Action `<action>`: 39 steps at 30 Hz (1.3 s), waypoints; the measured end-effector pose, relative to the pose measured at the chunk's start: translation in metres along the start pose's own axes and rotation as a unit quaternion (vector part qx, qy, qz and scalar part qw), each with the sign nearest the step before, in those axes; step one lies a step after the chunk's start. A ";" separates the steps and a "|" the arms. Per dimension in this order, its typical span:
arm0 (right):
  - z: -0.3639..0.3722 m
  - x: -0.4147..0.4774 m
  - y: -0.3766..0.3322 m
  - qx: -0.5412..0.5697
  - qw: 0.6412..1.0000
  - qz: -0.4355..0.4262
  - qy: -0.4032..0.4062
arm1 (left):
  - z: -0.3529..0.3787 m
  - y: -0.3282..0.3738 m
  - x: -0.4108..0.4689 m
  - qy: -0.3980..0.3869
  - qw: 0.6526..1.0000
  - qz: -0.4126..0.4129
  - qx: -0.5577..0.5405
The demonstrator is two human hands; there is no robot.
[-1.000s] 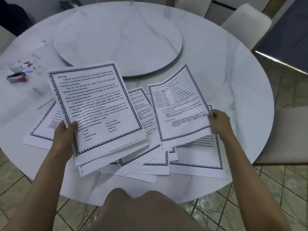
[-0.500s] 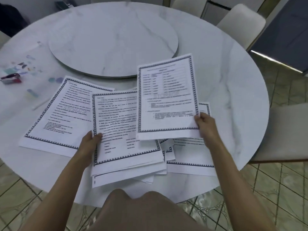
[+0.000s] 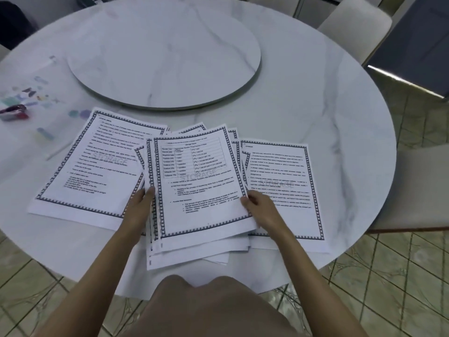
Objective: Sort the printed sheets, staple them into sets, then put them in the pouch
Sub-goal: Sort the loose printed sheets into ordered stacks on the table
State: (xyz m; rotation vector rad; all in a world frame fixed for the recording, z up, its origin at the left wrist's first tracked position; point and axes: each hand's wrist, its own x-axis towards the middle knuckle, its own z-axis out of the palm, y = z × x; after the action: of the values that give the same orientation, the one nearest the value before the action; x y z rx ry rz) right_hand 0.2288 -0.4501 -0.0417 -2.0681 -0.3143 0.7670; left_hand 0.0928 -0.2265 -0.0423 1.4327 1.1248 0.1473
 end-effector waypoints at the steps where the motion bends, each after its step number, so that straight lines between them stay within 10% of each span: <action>1: -0.010 0.001 0.001 0.015 0.999 0.009 0.028 | 0.000 -0.001 0.000 -0.001 1.000 0.001 -0.002; 8: -0.087 0.009 0.035 -0.127 0.954 0.060 0.263 | 0.002 -0.003 0.001 -0.004 0.998 0.046 0.046; 20: -0.084 0.015 0.042 -0.139 0.913 0.219 0.315 | -0.001 -0.003 0.001 -0.014 0.999 0.020 0.039; 32: -0.141 0.001 0.033 -0.084 0.949 0.003 0.303 | -0.002 0.001 0.000 -0.017 0.999 0.024 0.036; 39: -0.180 -0.008 -0.008 0.134 0.946 -0.053 0.292 | -0.003 -0.001 0.000 -0.016 1.000 0.013 0.020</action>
State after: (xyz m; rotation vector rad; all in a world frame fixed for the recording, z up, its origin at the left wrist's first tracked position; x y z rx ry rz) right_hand 0.3355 -0.5675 0.0440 -1.8969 0.0135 0.0989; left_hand 0.0906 -0.2245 -0.0422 1.4812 1.0888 0.1196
